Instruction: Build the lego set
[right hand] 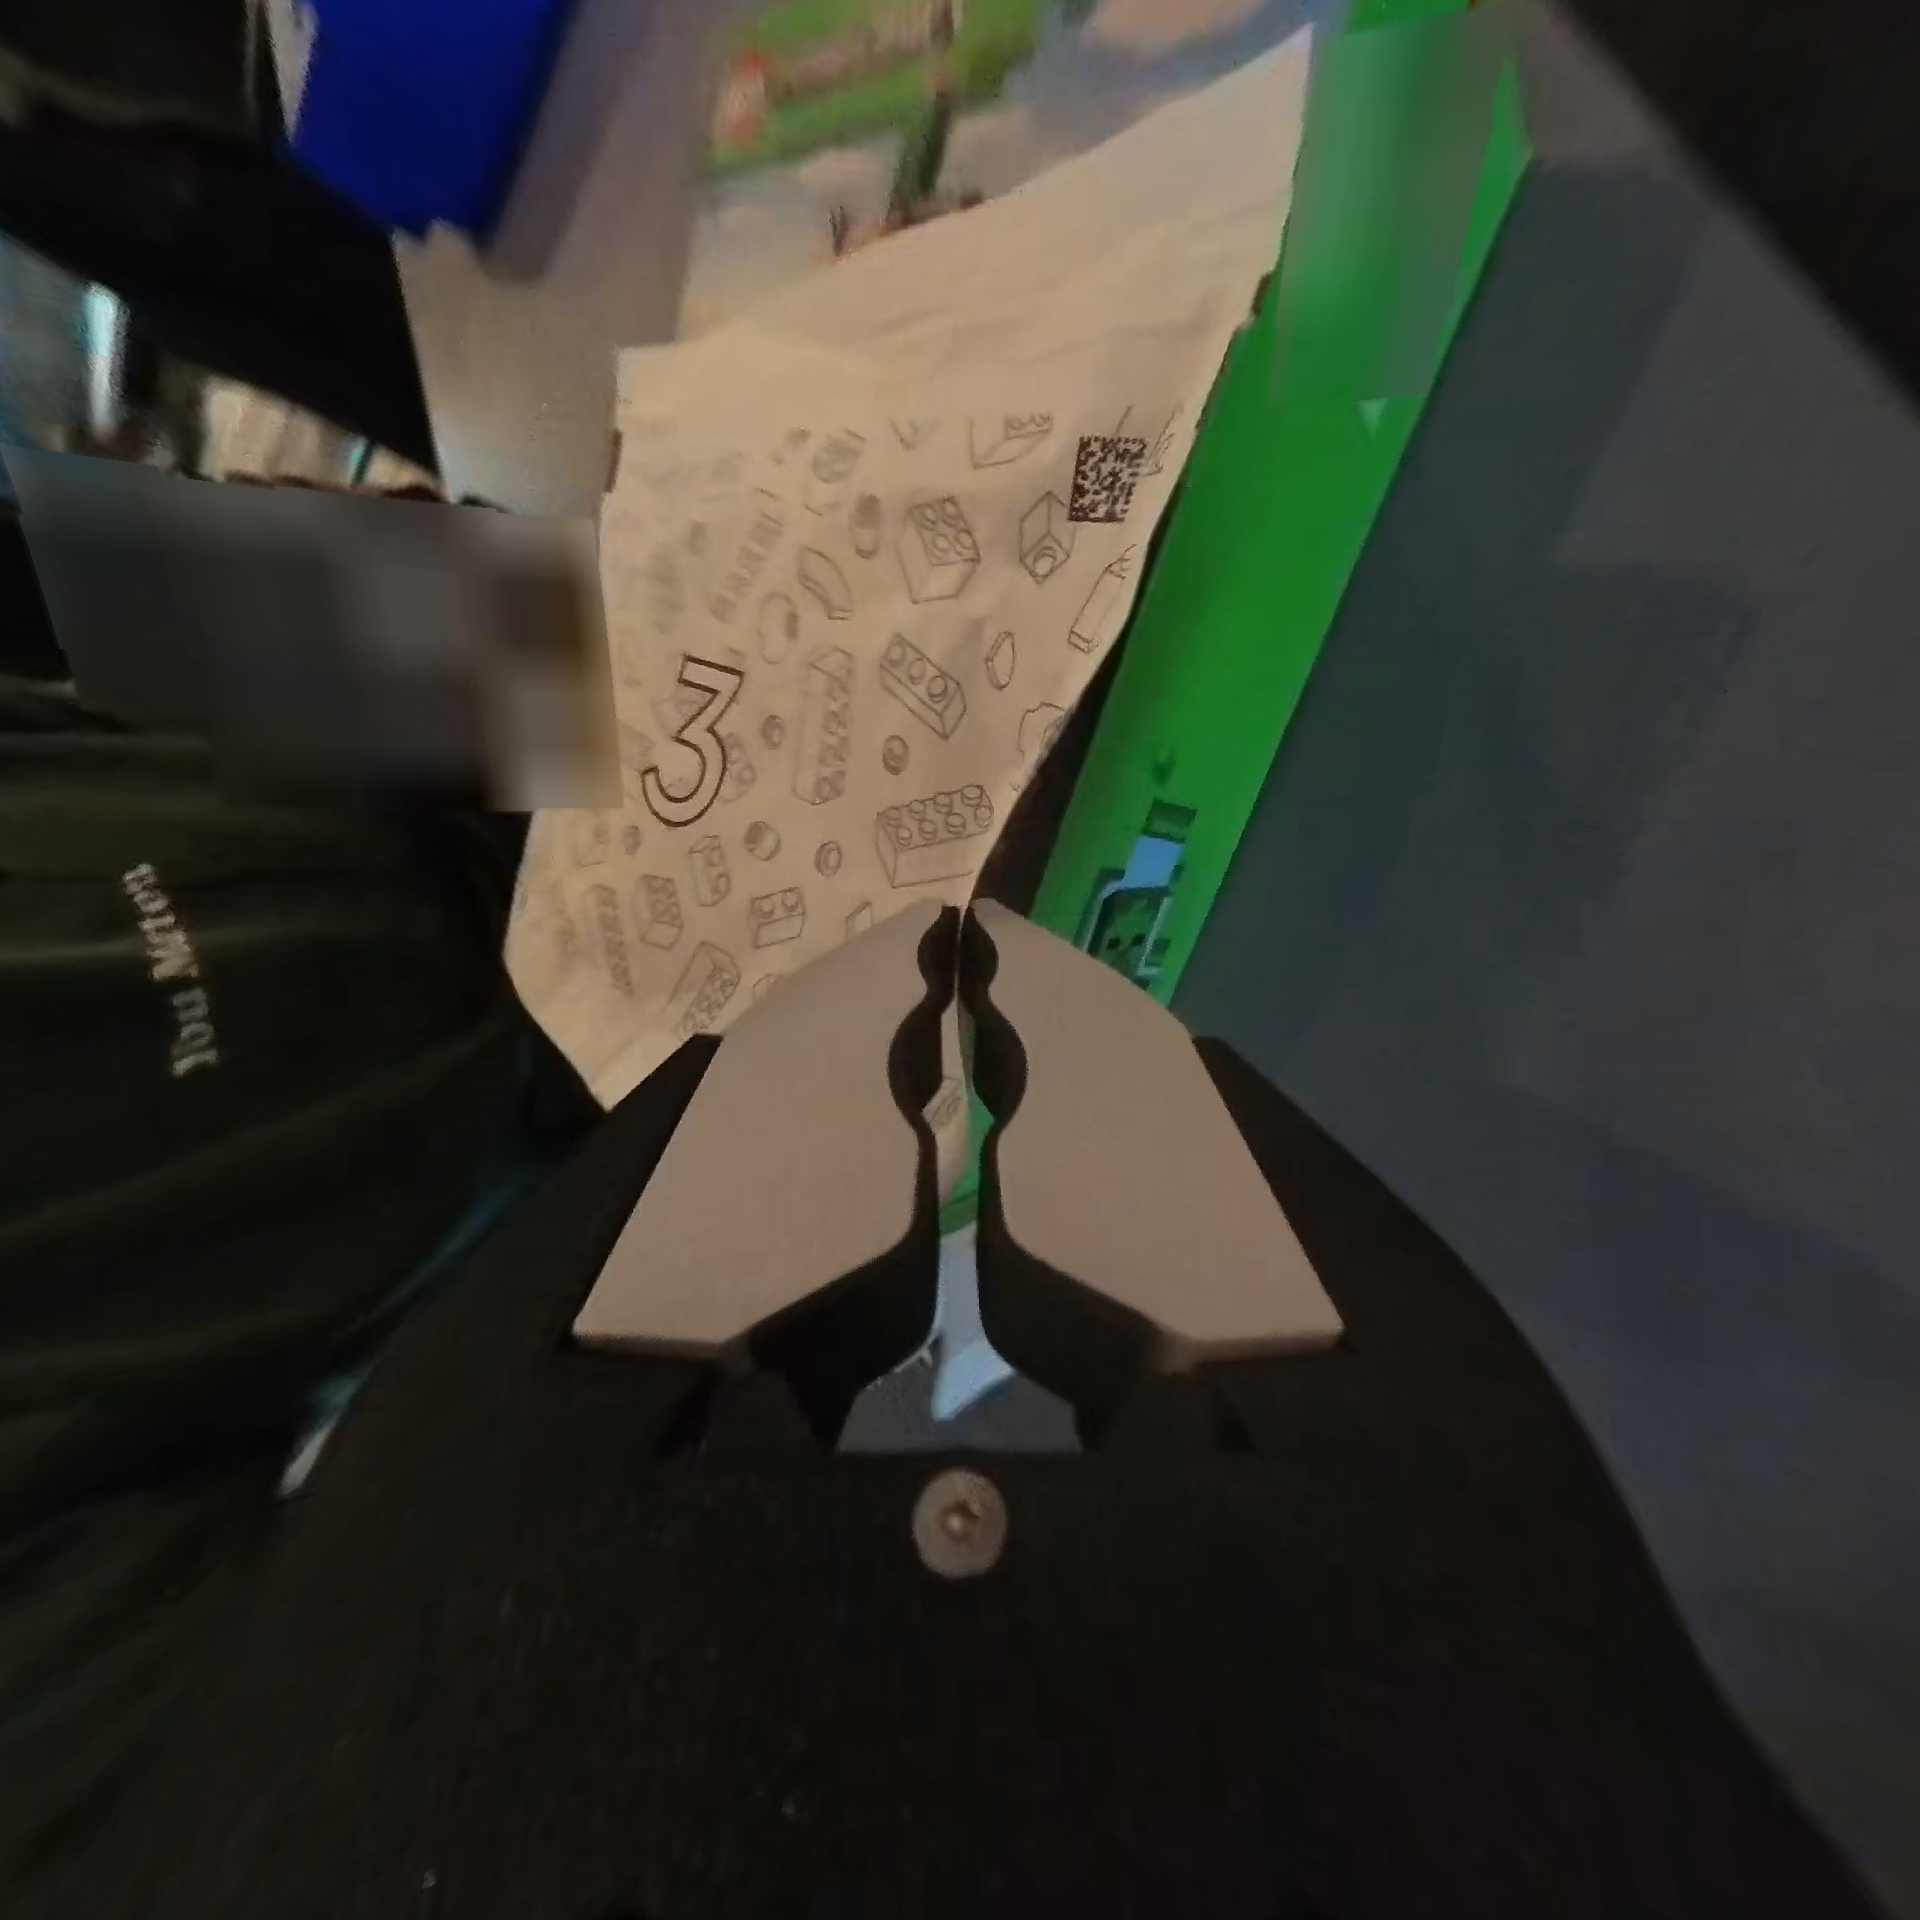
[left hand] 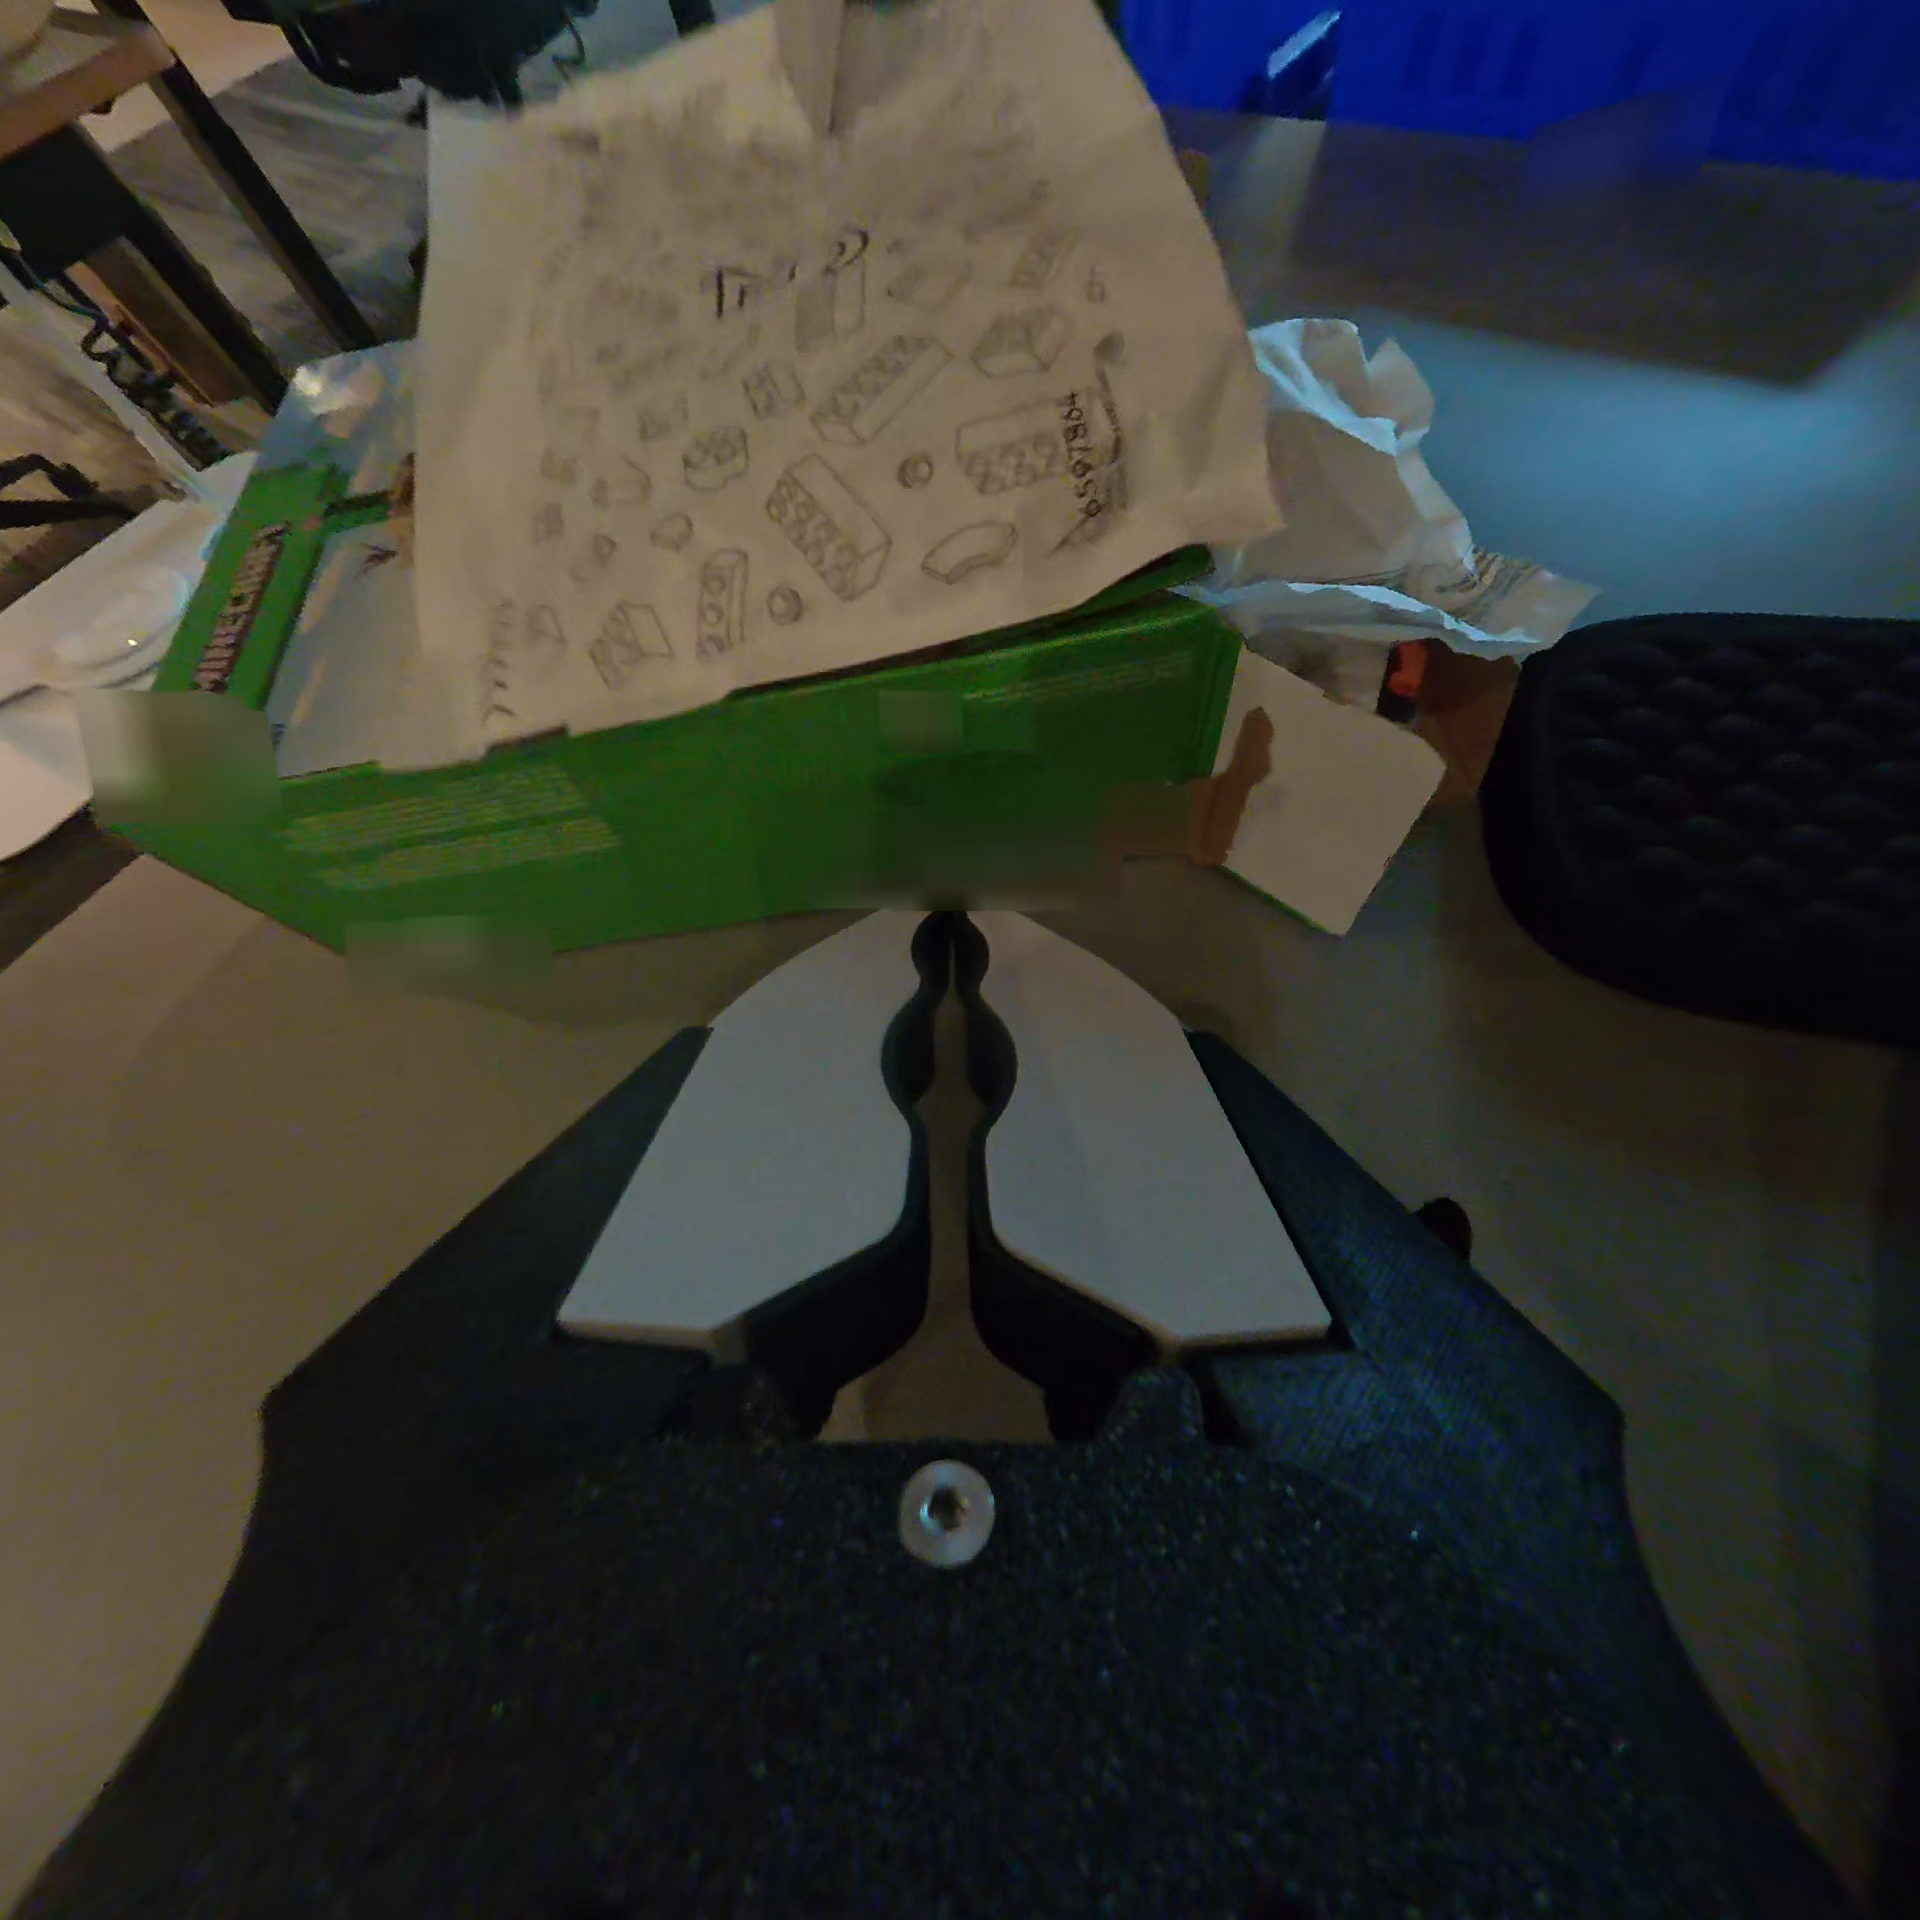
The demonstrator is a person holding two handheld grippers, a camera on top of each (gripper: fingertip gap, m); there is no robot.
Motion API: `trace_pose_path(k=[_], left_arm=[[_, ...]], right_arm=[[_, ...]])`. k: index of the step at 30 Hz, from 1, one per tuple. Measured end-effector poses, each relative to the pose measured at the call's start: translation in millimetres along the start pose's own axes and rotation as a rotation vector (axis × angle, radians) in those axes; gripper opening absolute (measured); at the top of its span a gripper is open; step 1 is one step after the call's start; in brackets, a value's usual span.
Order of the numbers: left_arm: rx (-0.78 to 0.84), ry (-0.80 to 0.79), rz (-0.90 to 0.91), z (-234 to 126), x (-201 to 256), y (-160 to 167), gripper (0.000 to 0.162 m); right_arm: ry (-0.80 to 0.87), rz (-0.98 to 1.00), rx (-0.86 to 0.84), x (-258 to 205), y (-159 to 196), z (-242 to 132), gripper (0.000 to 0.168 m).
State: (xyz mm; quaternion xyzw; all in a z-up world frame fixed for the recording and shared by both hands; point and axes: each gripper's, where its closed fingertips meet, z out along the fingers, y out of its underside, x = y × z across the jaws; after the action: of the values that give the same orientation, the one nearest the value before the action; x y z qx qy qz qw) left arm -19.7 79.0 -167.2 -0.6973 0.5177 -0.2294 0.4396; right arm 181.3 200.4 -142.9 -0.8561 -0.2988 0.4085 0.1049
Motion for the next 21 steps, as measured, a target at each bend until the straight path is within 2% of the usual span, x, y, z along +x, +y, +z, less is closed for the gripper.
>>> trace_pose_path(k=[2,5,8,13,21], left_arm=[[0.012,-0.004,0.000,-2.5,-1.5,-1.2,0.000],[0.034,-0.012,-0.005,-7.0,-4.5,-4.5,0.000],[0.059,-0.020,-0.005,-12.3,-7.2,-8.9,0.000],[0.067,-0.009,-0.005,-16.9,-5.2,-14.1,0.000],[0.077,-0.076,-0.115,-21.9,-23.0,-25.3,0.000]], right_arm=[[0.058,0.016,0.104,-5.9,-3.8,-8.6,0.000],[0.119,0.048,0.384,-25.3,-21.5,-23.5,0.000],[0.219,-0.024,0.608,-47.7,-26.3,-33.1,0.000],[0.287,-0.128,0.771,-71.6,-30.9,-39.6,0.000],[0.354,-0.382,1.069,-97.4,-85.0,-69.3,0.000]])
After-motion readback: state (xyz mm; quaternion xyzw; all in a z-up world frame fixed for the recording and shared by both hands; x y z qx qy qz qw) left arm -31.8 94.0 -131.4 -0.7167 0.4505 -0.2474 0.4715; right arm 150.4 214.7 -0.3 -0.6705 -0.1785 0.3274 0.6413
